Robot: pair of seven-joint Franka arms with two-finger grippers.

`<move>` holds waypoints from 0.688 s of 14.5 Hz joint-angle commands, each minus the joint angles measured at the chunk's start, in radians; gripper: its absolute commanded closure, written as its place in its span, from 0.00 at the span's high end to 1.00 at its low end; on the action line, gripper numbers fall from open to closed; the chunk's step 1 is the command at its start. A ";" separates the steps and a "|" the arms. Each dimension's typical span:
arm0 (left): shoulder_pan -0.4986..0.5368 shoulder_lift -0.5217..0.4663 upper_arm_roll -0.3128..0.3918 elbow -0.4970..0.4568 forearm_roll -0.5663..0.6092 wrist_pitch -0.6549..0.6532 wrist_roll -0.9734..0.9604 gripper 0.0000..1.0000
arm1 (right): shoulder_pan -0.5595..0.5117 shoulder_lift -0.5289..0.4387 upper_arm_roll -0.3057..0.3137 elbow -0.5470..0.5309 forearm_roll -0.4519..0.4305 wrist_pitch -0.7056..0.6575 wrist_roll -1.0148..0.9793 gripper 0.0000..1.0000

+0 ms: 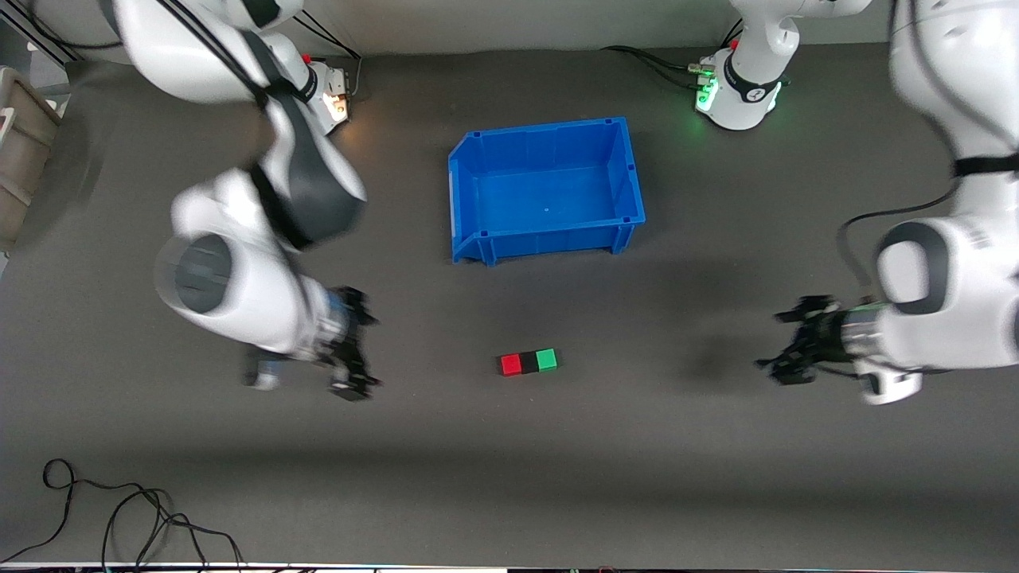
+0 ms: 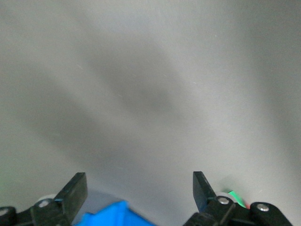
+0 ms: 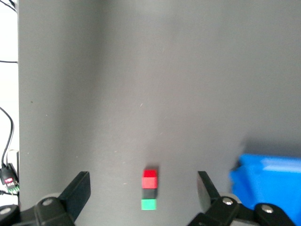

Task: Attach green and red cubes to black cube

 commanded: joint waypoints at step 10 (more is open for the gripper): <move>0.052 -0.202 -0.012 0.073 0.280 -0.183 0.679 1.00 | -0.355 -0.245 -0.049 -0.098 0.025 -0.289 -1.150 0.99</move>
